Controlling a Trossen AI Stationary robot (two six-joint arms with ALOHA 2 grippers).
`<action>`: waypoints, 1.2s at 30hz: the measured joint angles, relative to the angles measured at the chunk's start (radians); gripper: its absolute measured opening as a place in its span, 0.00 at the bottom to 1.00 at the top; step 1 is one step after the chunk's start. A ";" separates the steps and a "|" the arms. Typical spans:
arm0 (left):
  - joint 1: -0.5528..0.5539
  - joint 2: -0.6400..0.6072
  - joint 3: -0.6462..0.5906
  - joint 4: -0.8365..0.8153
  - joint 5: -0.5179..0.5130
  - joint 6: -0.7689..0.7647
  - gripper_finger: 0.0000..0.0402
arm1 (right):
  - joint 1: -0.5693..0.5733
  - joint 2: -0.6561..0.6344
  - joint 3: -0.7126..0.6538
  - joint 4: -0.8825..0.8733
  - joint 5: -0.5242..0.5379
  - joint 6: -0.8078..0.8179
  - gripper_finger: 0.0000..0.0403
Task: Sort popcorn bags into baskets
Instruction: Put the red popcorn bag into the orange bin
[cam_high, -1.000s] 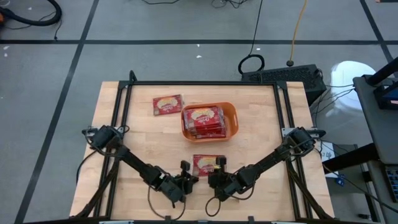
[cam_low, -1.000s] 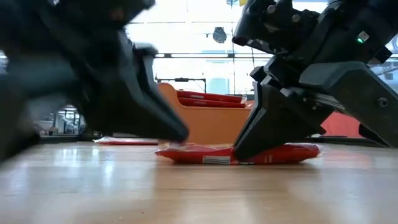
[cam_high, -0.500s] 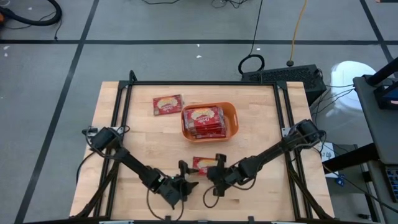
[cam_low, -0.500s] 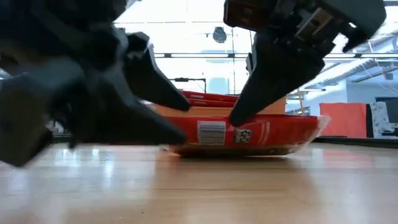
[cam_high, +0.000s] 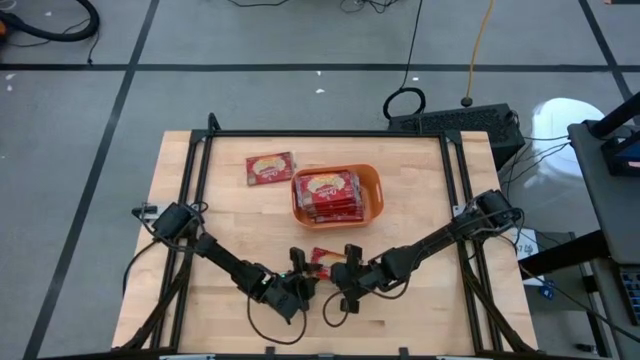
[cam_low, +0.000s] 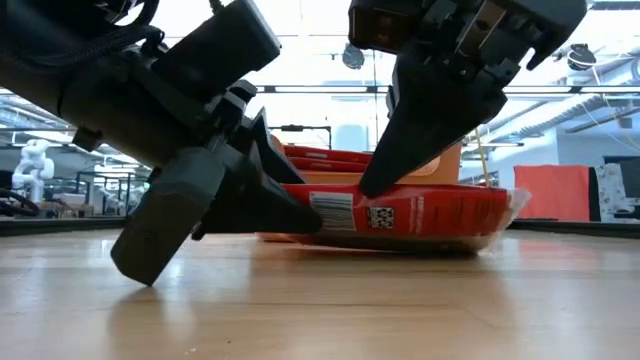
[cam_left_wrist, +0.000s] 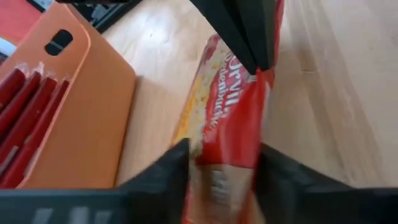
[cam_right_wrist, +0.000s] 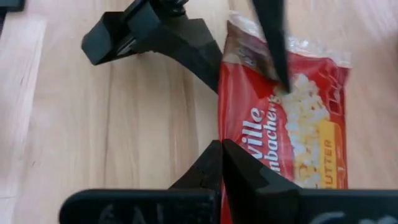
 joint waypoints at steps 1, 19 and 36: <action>0.000 0.000 0.000 -0.001 0.007 -0.009 0.34 | 0.000 0.000 0.000 0.000 0.004 0.000 0.00; -0.014 -0.081 -0.003 0.000 0.108 -0.142 0.18 | 0.161 -0.053 0.073 -0.007 0.372 -0.029 0.37; 0.005 -0.163 -0.002 -0.038 0.211 -0.283 0.10 | 0.158 0.056 0.170 -0.208 0.448 -0.132 0.44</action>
